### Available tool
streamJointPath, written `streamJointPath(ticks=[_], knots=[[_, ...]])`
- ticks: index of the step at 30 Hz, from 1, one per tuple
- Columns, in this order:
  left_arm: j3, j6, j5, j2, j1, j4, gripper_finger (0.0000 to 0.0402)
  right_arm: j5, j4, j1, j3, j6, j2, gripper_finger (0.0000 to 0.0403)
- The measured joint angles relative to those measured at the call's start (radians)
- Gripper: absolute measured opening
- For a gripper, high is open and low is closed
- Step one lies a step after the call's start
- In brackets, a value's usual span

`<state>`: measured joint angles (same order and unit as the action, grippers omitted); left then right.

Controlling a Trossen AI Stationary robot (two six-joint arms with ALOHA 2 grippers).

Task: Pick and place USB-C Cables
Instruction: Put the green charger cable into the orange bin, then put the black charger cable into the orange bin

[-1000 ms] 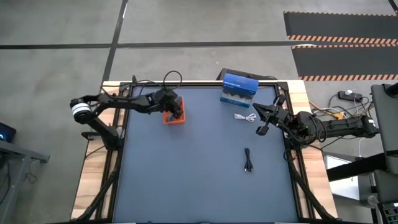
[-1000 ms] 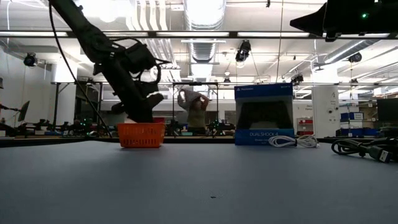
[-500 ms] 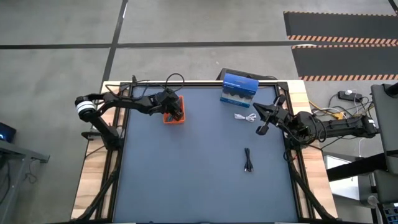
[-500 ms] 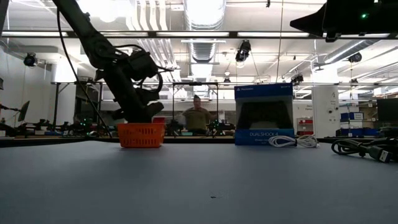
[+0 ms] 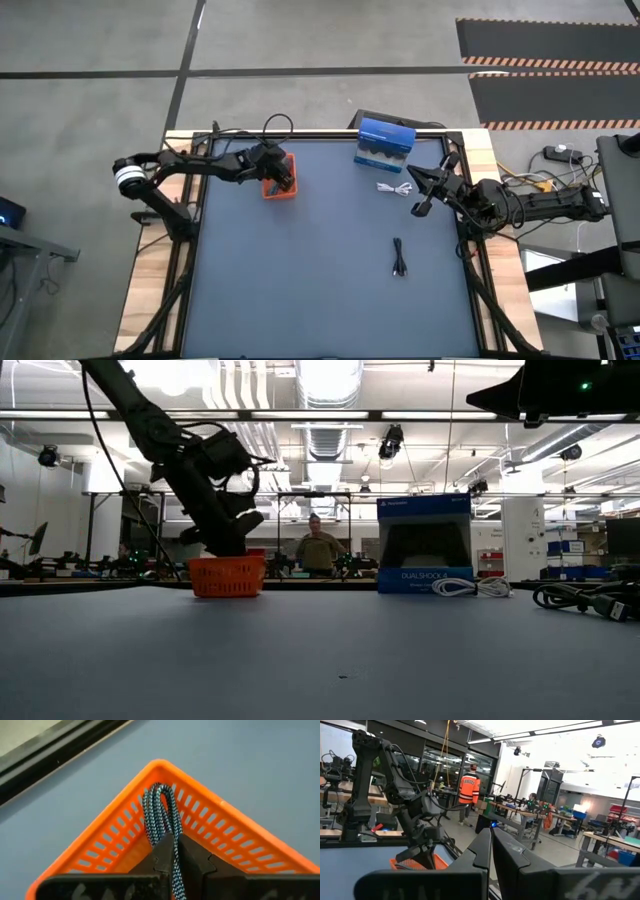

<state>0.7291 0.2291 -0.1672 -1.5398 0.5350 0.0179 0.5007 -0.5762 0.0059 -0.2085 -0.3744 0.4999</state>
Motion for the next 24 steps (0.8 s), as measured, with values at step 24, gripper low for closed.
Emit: streamJointPath(ticks=[24], knots=[[-0.003, -0.088, 0.005, 0.314, -0.142, -0.014, 0.0008, -0.247, -0.006, 0.003, -0.056, 0.258, 0.055, 0.0009]])
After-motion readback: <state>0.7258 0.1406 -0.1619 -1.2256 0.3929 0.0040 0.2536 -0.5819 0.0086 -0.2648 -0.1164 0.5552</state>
